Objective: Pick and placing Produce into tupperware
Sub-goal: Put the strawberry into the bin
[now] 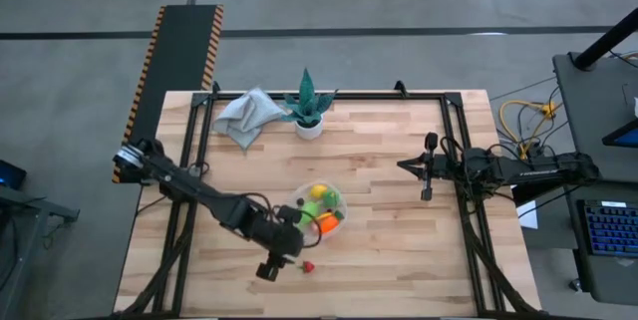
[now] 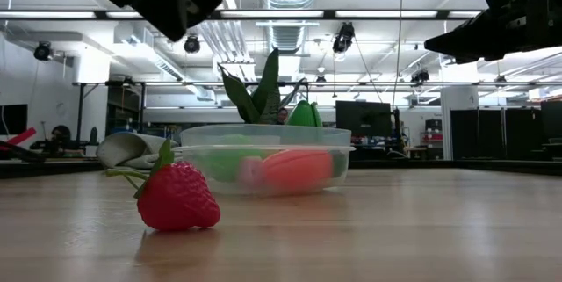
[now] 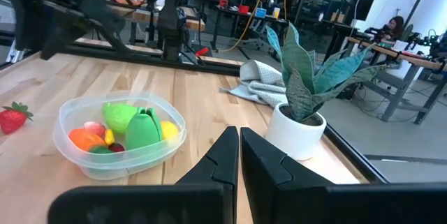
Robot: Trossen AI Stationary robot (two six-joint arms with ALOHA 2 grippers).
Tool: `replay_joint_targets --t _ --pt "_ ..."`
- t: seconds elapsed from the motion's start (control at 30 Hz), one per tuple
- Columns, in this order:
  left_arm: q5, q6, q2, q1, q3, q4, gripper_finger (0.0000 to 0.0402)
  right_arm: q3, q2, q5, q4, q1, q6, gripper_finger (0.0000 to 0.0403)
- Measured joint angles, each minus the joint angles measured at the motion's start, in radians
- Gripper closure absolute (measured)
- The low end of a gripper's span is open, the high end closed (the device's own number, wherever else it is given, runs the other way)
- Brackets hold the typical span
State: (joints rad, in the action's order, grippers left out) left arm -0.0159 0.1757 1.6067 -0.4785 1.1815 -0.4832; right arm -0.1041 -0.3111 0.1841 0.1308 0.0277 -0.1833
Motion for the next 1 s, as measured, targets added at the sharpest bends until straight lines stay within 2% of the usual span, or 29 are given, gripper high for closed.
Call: replay_joint_targets --t 0.2,0.57,0.77,1.0 --pt "0.022 0.047 0.091 -0.034 0.007 0.027 0.0226 0.0 0.0 0.0 0.001 0.0 0.0 0.0394" --pt "-0.001 0.176 0.257 -0.033 0.116 -0.031 0.0226 0.0 0.0 0.0 -0.004 0.0 0.008 0.0394" --pt "-0.071 0.245 0.294 -0.033 0.13 -0.051 0.0226 0.0 0.0 0.0 -0.006 0.0 0.007 0.0394" --pt "-0.053 0.265 0.294 -0.03 0.127 -0.057 0.0226 0.0 0.0 0.0 -0.001 0.0 -0.021 0.0394"
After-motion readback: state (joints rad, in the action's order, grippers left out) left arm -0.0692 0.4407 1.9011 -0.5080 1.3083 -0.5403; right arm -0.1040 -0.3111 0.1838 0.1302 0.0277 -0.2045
